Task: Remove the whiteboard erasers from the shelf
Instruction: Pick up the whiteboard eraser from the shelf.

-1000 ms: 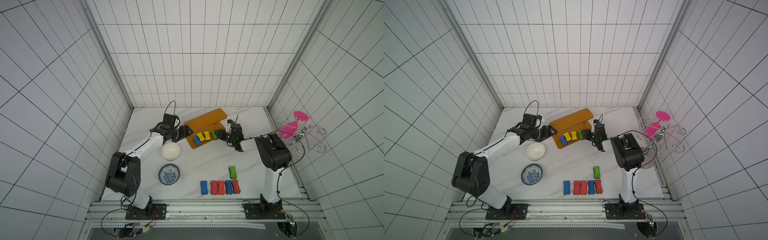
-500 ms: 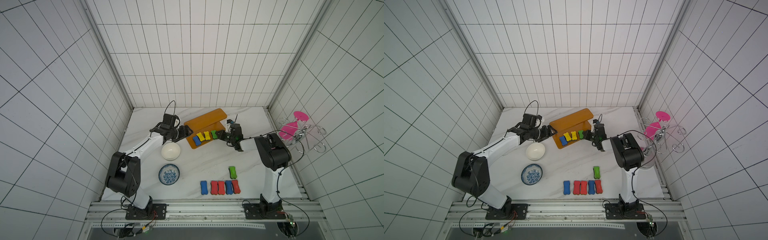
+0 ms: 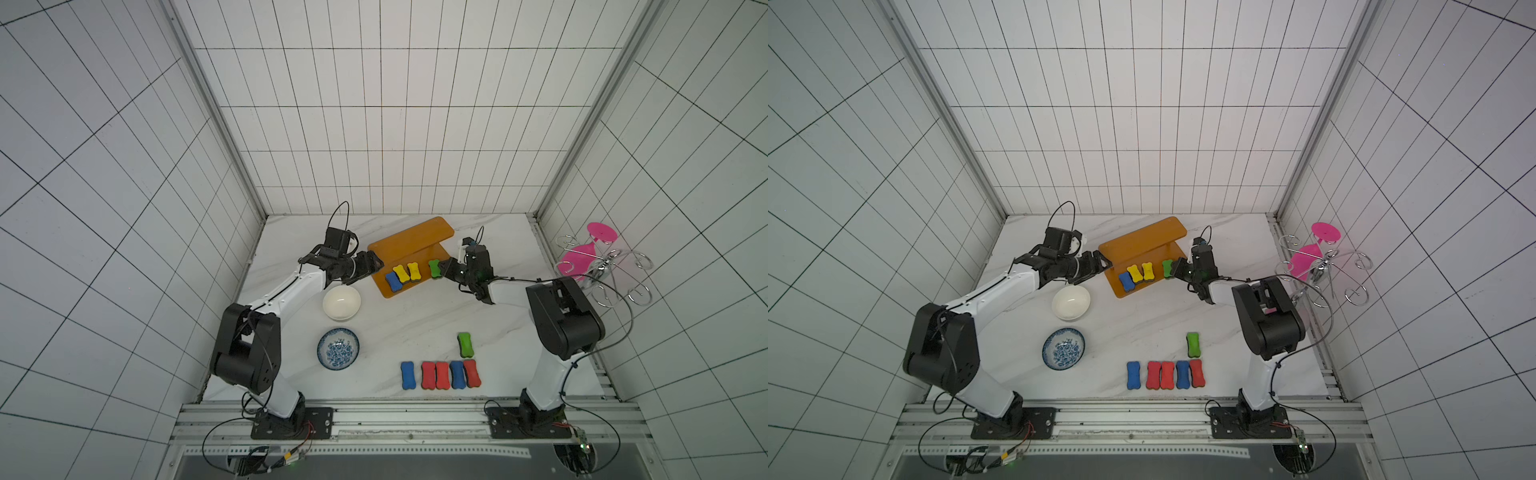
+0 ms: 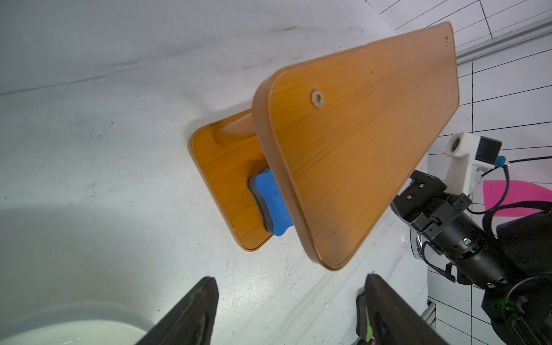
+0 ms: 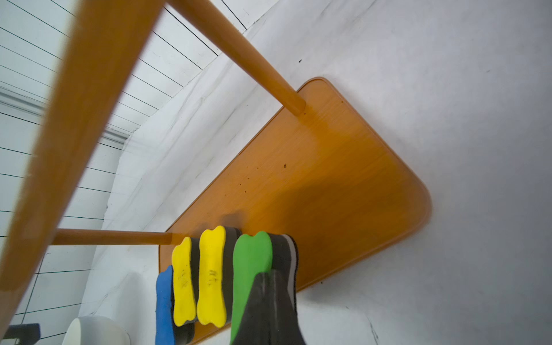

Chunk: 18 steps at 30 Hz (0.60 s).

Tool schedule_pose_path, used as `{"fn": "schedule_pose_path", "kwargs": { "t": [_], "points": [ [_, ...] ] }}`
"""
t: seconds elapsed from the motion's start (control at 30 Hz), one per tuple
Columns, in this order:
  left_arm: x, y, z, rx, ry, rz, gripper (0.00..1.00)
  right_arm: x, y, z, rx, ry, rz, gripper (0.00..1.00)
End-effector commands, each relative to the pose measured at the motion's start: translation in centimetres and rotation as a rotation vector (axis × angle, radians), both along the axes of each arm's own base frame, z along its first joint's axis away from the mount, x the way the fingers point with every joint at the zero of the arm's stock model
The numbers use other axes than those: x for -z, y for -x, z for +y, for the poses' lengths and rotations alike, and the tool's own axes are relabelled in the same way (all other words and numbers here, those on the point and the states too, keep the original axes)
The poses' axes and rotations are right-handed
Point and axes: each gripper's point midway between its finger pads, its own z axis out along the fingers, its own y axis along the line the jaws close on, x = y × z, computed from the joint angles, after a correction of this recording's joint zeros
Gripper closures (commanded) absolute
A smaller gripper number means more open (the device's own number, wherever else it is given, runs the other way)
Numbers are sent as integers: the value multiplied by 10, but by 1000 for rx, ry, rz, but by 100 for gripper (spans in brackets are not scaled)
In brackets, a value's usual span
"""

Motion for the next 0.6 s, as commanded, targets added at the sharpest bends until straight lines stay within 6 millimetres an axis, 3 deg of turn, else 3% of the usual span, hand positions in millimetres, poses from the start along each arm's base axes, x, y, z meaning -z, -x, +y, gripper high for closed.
{"fn": "schedule_pose_path", "kwargs": {
  "t": [0.0,0.13,0.3,0.43,0.57],
  "points": [
    [-17,-6,5,-12,-20,-56,19,2,15,-7,37,3,39,100],
    [-24,-2,0,-1,-21,-62,19,-9,34,-15,66,11,36,100],
    [-34,8,-8,21,-10,-74,19,-21,72,-30,114,89,36,100],
    [-39,19,-10,36,-6,-82,19,-13,110,-41,124,103,55,100],
    [-40,28,-12,52,-5,-89,19,-2,155,-39,102,115,81,100]
  ]
}}
